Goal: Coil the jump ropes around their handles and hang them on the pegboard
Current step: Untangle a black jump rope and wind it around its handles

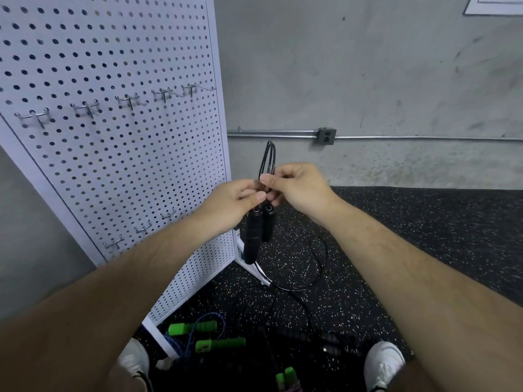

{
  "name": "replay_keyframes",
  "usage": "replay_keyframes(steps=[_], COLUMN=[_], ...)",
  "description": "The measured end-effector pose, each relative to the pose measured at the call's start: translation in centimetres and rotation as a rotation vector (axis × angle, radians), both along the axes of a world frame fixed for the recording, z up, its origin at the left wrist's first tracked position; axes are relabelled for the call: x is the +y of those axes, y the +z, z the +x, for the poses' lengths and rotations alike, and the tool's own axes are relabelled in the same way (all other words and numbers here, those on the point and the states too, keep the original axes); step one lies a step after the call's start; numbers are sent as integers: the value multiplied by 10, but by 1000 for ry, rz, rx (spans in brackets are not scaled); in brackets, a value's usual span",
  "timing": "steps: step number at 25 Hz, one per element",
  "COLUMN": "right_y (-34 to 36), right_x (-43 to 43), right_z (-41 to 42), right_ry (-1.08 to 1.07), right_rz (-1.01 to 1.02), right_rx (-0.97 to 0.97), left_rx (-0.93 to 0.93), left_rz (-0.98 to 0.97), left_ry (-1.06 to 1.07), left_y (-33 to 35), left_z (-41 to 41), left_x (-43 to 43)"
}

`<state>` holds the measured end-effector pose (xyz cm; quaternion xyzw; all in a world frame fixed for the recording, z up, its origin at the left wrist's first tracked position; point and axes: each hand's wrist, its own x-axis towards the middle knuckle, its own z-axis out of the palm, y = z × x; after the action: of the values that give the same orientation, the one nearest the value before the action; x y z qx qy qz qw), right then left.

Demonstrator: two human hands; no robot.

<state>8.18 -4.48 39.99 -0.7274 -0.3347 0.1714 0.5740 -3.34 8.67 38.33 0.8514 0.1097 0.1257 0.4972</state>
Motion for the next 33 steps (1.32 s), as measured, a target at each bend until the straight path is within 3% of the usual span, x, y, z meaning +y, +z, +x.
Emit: replay_keyframes(steps=[4,10,14,19,26,28,31,33], right_y=[4,10,1,-23,-28,-19,-7,-2], right_x=[0,-4,-17,-13,-1,-7,-18,-23], right_z=[-3,-13,-18,-43,-48,-41,-27,-21], right_ry=[-1,5,-61,-74,-131,-79,-13,13], right_rz=[89,118,-210,-498,-502,-503,-590,-653], right_rx=[102,158,-187,-414,-682,-693,-770,-826], left_rx=[-5,-42,-91,-170,-243,-178,-25,-109], left_rz=[-51,-74,-143,-310,-545,-333,460,801], left_ry=[-46,53,157,247,318,345,429,368], left_y=[-3,-1,10,22,22,24,27,32], left_z=[-2,2,1,4,1,-4,-20,-31], left_x=[-3,-6,-1,2,1,5,14,16])
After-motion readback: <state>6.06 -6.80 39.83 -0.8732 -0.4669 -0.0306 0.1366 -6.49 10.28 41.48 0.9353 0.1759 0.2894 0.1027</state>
